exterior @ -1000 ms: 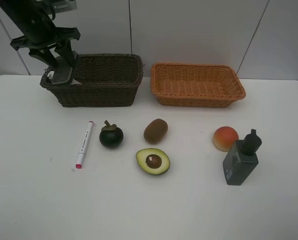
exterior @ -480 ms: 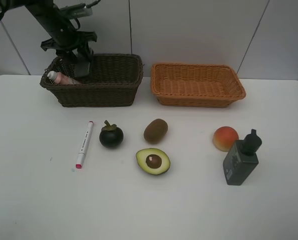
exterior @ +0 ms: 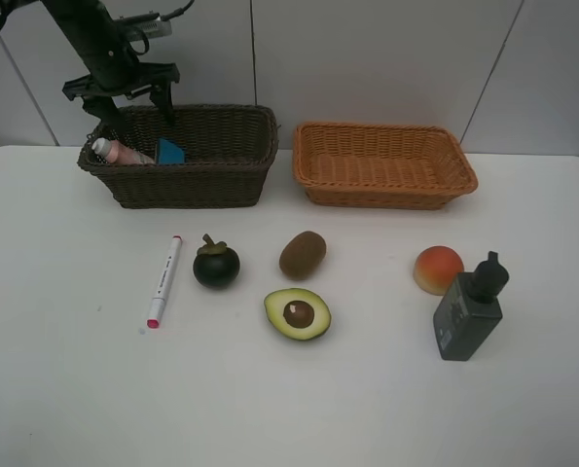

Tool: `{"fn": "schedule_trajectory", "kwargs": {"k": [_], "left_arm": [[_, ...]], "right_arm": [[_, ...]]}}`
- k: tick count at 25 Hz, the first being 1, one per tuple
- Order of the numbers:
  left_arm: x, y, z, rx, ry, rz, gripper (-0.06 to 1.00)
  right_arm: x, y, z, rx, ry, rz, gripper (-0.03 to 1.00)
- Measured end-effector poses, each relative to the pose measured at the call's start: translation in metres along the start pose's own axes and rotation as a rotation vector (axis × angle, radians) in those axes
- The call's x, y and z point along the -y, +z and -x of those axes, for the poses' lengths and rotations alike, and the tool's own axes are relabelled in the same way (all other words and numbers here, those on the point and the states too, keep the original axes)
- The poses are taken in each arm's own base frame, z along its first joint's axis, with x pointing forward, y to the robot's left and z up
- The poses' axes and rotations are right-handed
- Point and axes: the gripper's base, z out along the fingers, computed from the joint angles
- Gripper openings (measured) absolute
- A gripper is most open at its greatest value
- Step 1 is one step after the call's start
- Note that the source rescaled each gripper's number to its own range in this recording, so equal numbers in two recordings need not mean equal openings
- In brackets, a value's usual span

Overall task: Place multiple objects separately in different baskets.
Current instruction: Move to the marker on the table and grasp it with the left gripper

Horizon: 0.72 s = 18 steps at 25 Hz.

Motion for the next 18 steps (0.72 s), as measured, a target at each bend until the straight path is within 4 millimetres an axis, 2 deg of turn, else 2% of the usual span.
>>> {"fn": "schedule_trajectory", "kwargs": {"k": [5, 8, 13, 15, 18], "left_arm": [[0.011, -0.036, 0.001, 0.041, -0.023, -0.071, 0.92], [0.013, -0.056, -0.013, 0.013, -0.037, -0.088, 0.92], [0.006, -0.065, -0.073, -0.165, -0.053, -0.053, 0.92], [0.007, -0.059, -0.104, -0.262, -0.043, -0.032, 0.92], [0.019, -0.043, -0.143, -0.39, 0.018, 0.0, 0.92]], "right_arm": [[0.0, 0.0, 0.0, 0.0, 0.0, 0.0, 1.0], [0.0, 0.0, 0.0, 0.0, 0.0, 0.0, 1.0], [0.0, 0.0, 0.0, 0.0, 0.0, 0.0, 1.0], [0.0, 0.0, 0.0, 0.0, 0.0, 0.0, 1.0], [0.0, 0.0, 0.0, 0.0, 0.0, 0.0, 1.0]]}}
